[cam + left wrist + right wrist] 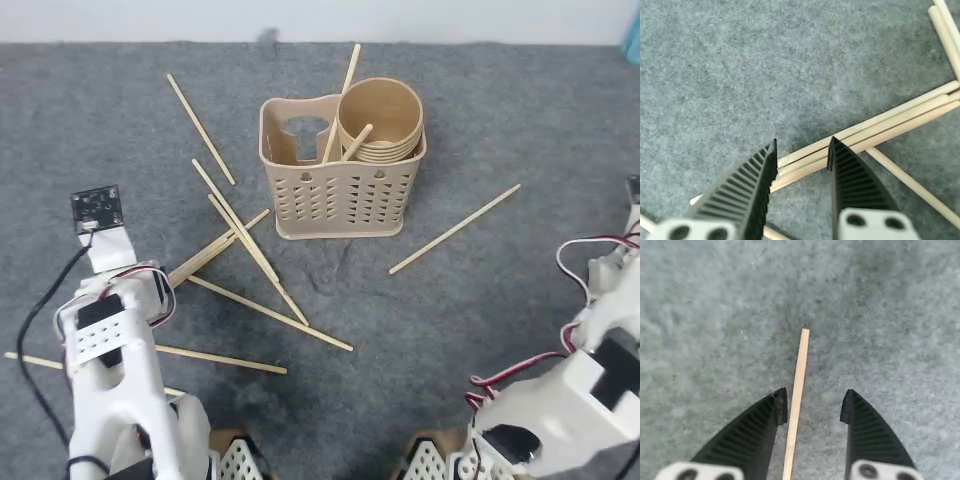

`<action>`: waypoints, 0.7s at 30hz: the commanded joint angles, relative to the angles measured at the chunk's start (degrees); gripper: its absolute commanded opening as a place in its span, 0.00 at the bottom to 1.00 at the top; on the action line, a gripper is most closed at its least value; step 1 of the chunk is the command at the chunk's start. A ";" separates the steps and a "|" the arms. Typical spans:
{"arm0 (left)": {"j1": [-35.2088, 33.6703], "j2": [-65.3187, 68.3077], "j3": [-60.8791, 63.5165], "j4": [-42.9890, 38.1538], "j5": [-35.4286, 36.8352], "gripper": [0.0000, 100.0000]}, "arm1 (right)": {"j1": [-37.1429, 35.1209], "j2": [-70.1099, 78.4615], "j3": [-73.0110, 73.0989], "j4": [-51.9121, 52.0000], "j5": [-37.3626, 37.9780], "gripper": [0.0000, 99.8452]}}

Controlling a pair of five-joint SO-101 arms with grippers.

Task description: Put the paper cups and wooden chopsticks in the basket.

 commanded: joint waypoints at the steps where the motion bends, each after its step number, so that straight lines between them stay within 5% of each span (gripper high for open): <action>1: -0.53 -2.02 -0.40 -1.14 0.09 0.16 | -1.54 -4.35 -2.55 -1.36 -0.70 0.16; 21: -0.53 -2.02 -0.40 -1.05 0.09 0.16 | -3.12 13.49 -10.11 -10.33 -0.79 0.11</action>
